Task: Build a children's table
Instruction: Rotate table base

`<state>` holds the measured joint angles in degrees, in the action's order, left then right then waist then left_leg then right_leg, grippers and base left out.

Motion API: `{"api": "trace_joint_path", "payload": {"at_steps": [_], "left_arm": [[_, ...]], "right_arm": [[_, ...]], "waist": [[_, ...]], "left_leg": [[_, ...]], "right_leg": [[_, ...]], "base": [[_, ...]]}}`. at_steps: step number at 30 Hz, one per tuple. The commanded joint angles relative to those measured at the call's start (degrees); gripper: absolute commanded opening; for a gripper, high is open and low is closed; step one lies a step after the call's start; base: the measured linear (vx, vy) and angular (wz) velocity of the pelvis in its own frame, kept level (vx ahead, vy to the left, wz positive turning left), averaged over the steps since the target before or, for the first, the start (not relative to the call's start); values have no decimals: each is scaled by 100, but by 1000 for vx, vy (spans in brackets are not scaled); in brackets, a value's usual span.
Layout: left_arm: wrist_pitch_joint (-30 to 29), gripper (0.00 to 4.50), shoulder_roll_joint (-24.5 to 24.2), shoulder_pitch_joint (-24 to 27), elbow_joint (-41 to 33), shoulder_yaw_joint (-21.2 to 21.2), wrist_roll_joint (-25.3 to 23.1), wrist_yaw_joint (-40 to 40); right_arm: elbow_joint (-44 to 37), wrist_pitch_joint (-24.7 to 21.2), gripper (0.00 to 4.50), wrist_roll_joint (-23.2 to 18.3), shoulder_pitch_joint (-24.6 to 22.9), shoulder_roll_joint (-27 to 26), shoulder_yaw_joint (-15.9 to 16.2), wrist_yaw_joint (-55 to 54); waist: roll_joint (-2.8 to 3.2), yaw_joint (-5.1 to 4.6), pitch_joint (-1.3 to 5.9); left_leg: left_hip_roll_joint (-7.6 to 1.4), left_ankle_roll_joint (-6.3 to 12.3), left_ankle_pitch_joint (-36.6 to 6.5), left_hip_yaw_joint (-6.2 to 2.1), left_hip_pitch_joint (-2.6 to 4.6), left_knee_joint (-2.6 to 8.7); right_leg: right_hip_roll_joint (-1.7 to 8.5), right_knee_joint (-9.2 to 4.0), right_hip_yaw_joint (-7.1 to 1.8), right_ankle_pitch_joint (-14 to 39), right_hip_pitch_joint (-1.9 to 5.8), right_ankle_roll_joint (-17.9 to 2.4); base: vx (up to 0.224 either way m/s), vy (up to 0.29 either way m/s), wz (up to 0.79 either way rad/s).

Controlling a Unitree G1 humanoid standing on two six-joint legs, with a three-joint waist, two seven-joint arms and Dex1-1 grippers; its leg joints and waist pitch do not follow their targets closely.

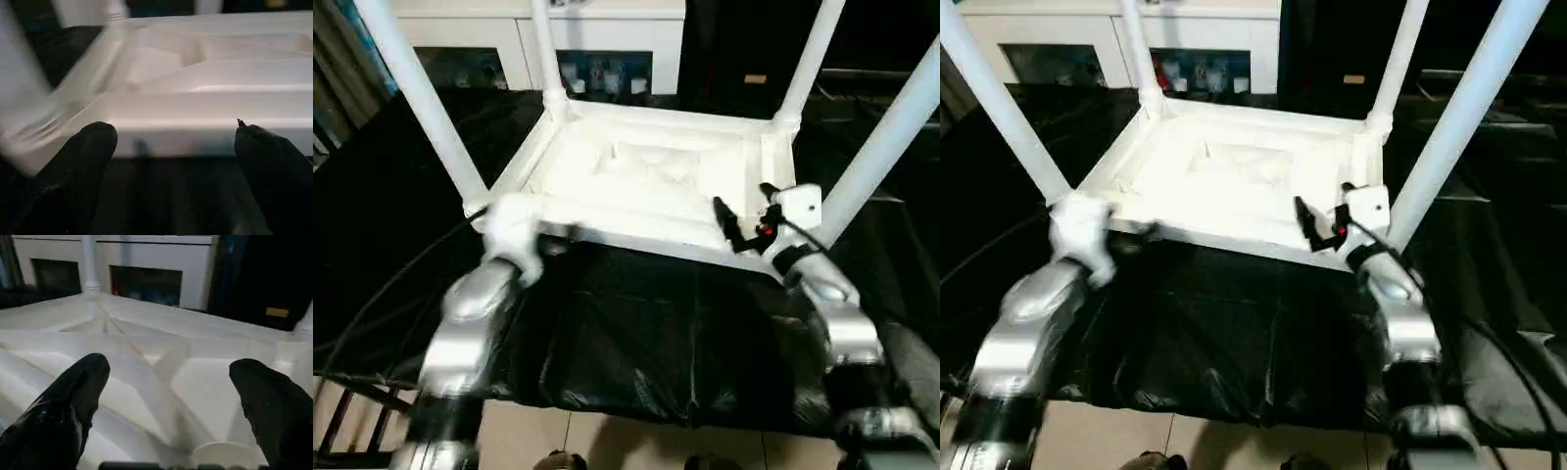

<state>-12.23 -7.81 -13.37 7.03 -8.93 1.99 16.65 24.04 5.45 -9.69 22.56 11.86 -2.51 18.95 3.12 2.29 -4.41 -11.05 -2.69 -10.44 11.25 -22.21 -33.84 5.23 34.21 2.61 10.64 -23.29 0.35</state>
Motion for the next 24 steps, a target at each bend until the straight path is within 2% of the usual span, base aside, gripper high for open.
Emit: {"api": "trace_joint_path", "payload": {"at_steps": [1,2,3,5,8,9,11,12,13,14,15,16,17,18,19,22,24], "left_arm": [[172,446,39,105,-234,-154,82,-152],[258,446,67,198,-273,-173,83,-213],[447,446,138,338,-282,-260,32,-473],[683,446,212,390,-210,-361,-38,-800],[878,446,238,300,-6,-484,-35,-1022],[975,446,166,159,218,-552,-21,-1064],[1116,446,8,-126,639,-671,9,-1093],[1127,446,-3,-147,671,-680,14,-1092],[1153,446,-33,-203,755,-706,26,-1091],[1233,446,-193,-459,1154,-777,64,-1093],[1271,446,-273,-581,1345,-800,84,-1068],[1320,446,-387,-776,1641,-841,124,-1031],[1438,446,-517,-981,1957,-878,118,-1091],[1511,446,-599,-1123,2166,-901,119,-1126],[1549,446,-655,-1231,2322,-920,122,-1154],[1721,446,-906,-1690,3007,-938,63,-1208],[1842,446,-1045,-2033,3506,-1003,78,-1256]], "right_arm": [[-362,-59,450,-159,-177,-33,118,41],[-531,-98,450,-181,-312,-37,201,156],[-836,-145,450,-89,-612,-48,379,208],[-1161,-299,450,-80,-891,-112,455,297],[-1422,-394,450,53,-1127,-118,531,264],[-1666,-795,450,-52,-1288,-117,594,290],[-1818,-887,450,-64,-1456,-61,682,362],[-1824,-881,450,-59,-1467,-55,688,366],[-1839,-866,450,-45,-1495,-41,704,376],[-1873,-866,450,-24,-1576,29,763,431],[-1882,-872,450,-18,-1602,57,786,455],[-1894,-871,450,1,-1630,91,815,478],[-1942,-917,450,59,-1663,109,826,462],[-1956,-941,450,114,-1672,113,827,438],[-1960,-955,450,149,-1673,117,827,428],[-2009,-1082,450,227,-1661,115,825,385],[-2031,-1149,450,203,-1628,107,816,350]], "waist": [[8,5,379],[6,18,375],[29,28,353],[14,31,350],[6,21,331],[-8,3,326],[11,20,337],[12,11,345],[11,8,350],[-10,-8,364],[-16,-6,383],[0,-8,382],[-27,-19,381],[-10,-14,400],[-47,-26,385],[-21,-23,391],[-74,-26,372]], "left_leg": [[-178,538,-1102,-83,99,376],[-187,504,-1194,-94,95,395],[-194,448,-1309,-101,88,416],[-188,361,-1463,-99,95,433],[-178,236,-1643,-121,78,467],[-160,207,-1689,-121,81,468],[-153,162,-1703,-125,107,466],[-153,124,-1679,-137,97,469],[-154,121,-1647,-142,87,469],[-144,127,-1582,-135,82,454],[-123,150,-1482,-124,101,429],[-137,165,-1428,-134,90,434],[-118,207,-1350,-118,83,419],[-112,225,-1229,-125,90,406],[-115,249,-1179,-125,69,412],[-120,315,-1110,-110,95,393],[-115,342,-1114,-102,98,395]], "right_leg": [[176,-369,-131,612,249,-1438],[177,-381,-135,704,253,-1360],[173,-396,-136,796,242,-1277],[170,-420,-143,919,232,-1170],[181,-447,-148,1173,227,-1003],[168,-457,-154,1279,222,-949],[167,-463,-165,1309,201,-850],[178,-446,-162,1243,209,-835],[180,-440,-159,1168,217,-843],[180,-435,-164,1052,221,-862],[168,-412,-169,912,214,-877],[181,-398,-168,810,224,-921],[170,-401,-164,709,221,-944],[171,-367,-162,542,233,-986],[175,-371,-160,477,242,-1000],[185,-354,-160,385,233,-1126],[190,-368,-168,501,233,-1117]], "base": [[0,0,0],[0,0,0],[0,0,0],[0,0,0],[0,0,0],[0,0,0],[0,0,0],[0,0,0],[0,0,0],[0,0,0],[0,0,0],[0,0,0],[0,0,0],[0,0,0],[0,0,0],[0,0,0],[0,0,0]]}}
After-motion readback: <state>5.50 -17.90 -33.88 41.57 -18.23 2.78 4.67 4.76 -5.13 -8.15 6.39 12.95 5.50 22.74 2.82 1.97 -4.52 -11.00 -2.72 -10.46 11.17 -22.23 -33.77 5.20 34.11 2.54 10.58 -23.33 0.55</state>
